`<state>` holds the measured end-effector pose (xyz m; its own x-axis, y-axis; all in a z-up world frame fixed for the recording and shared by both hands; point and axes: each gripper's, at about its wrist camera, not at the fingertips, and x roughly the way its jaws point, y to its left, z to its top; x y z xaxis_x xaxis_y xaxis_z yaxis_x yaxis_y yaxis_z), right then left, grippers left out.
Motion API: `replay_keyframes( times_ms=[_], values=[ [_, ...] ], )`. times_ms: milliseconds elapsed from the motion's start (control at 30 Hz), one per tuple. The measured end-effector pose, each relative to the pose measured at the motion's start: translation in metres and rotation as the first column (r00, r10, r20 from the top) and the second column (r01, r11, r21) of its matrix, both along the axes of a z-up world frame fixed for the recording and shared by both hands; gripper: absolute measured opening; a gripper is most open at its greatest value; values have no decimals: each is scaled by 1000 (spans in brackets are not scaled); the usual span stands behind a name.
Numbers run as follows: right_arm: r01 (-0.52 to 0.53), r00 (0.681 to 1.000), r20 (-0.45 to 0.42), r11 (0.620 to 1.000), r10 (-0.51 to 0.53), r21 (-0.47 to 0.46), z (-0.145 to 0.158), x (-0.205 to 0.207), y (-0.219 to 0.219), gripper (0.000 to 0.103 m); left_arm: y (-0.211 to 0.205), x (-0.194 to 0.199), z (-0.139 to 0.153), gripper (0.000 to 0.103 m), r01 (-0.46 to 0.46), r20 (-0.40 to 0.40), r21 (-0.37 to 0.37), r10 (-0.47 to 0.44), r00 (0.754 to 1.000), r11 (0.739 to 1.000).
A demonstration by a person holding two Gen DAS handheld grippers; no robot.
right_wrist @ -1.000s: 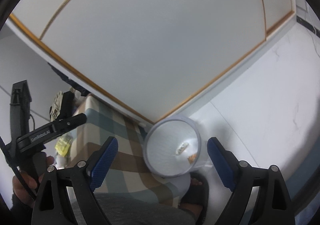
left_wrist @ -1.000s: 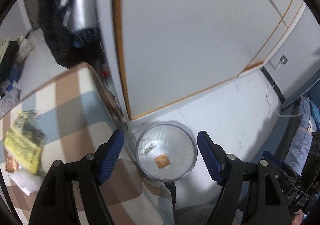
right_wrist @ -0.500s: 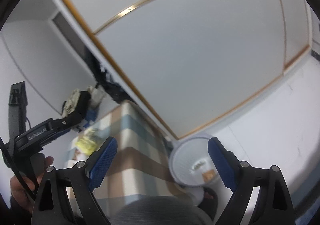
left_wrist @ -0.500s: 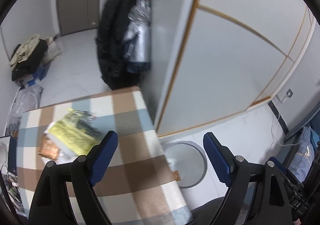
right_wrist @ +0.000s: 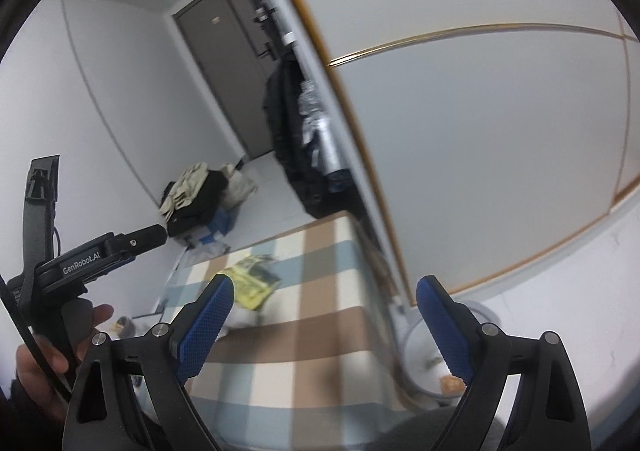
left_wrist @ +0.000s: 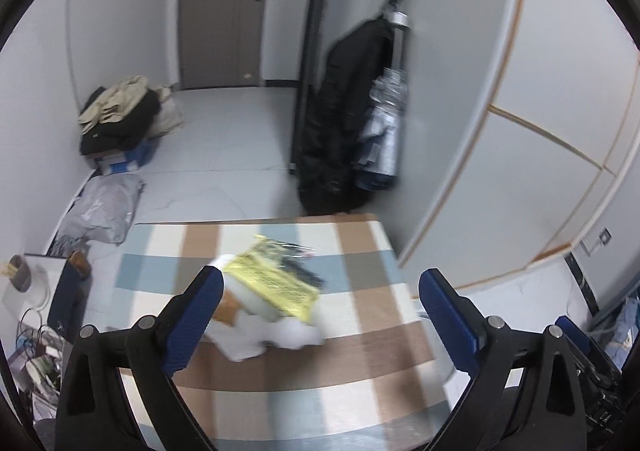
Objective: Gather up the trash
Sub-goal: 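Move both tools back toward the remaining trash on the table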
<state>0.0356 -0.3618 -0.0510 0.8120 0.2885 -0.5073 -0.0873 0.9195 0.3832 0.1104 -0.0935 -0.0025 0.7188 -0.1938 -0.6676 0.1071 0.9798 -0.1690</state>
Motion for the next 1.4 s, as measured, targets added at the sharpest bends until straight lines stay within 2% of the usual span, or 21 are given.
replay_keyframes(
  times_ms=[200, 533, 700, 800, 900, 1033, 1133, 1200, 1300, 1400],
  values=[
    [-56, 998, 11, 997, 57, -50, 2, 4, 43, 94, 46, -9, -6, 101, -72, 30, -27, 72, 997, 997],
    [-142, 990, -10, 985, 142, -97, -8, 16, 105, 94, 102, -6, -41, 101, -121, 7, -48, 122, 993, 991],
    [-183, 983, -39, 974, 179, -131, -19, 26, 128, 94, 126, -2, -67, 101, -134, -35, -67, 132, 991, 989],
    [-201, 979, -71, 967, 192, -157, -29, 32, 142, 94, 140, 4, -87, 101, -156, -89, -91, 148, 985, 984],
    [-231, 969, -120, 963, 215, -139, -42, 39, 154, 93, 152, 7, -98, 101, -173, -132, -115, 158, 979, 978],
    [-269, 952, -178, 956, 247, -112, -61, 48, 172, 92, 161, 7, -98, 101, -184, -143, -141, 164, 976, 973],
    [-306, 936, -215, 946, 280, -102, -74, 56, 191, 85, 168, 9, -99, 101, -202, -160, -145, 179, 971, 969],
    [-328, 925, -235, 940, 299, -93, -81, 63, 204, 80, 175, 13, -105, 101, -217, -193, -174, 182, 964, 961],
    [-351, 909, -262, 934, 323, -65, -92, 76, 221, 79, 187, 19, -113, 101, -254, -252, -220, 196, 948, 942],
    [-366, 893, -290, 930, 344, -25, -104, 88, 236, 77, 197, 19, -113, 101, -276, -263, -259, 207, 942, 926]
  ],
)
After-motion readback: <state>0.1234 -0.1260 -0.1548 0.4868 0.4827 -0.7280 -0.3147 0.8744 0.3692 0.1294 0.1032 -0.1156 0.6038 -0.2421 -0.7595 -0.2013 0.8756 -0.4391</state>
